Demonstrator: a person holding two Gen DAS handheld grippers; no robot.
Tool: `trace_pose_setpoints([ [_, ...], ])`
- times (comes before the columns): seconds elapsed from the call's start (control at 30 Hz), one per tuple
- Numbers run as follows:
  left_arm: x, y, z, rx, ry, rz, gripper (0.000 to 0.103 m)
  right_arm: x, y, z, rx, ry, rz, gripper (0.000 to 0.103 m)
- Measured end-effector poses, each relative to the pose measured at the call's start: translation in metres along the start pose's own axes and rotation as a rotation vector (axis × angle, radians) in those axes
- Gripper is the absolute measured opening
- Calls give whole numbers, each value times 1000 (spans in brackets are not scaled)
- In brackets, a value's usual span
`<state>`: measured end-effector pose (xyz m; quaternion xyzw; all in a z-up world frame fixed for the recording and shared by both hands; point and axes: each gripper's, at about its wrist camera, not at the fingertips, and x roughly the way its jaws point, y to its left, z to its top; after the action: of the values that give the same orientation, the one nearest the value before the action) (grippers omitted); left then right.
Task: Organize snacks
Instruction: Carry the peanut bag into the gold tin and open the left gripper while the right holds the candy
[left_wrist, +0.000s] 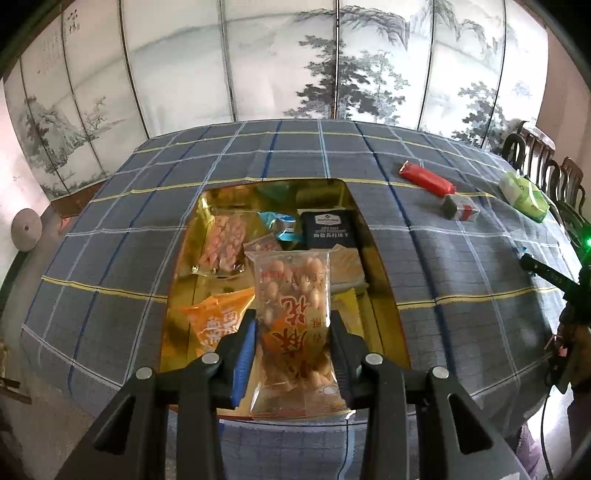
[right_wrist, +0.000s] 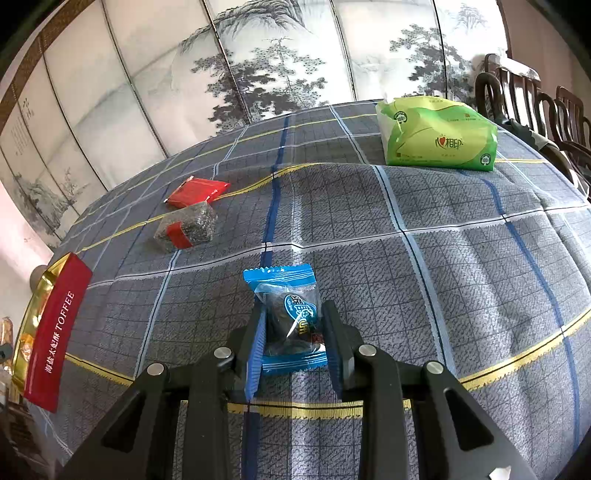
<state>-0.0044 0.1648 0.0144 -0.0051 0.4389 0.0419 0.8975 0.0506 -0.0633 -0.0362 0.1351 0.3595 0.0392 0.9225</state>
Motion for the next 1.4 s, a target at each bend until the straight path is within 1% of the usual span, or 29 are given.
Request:
trace_pose_setpoints([
  [0.6, 18, 8, -1, 5, -11, 35, 38, 0, 0, 0, -1, 0, -2, 28],
  [0.97, 30, 12, -1, 3, -7, 42, 38, 0, 0, 0, -1, 0, -2, 28],
  [1.23, 35, 12, -2, 9, -11, 73, 38, 0, 0, 0, -1, 0, -3, 28],
  [1.4, 37, 14, -1, 6, -7, 78, 38, 0, 1, 0, -2, 0, -3, 28],
])
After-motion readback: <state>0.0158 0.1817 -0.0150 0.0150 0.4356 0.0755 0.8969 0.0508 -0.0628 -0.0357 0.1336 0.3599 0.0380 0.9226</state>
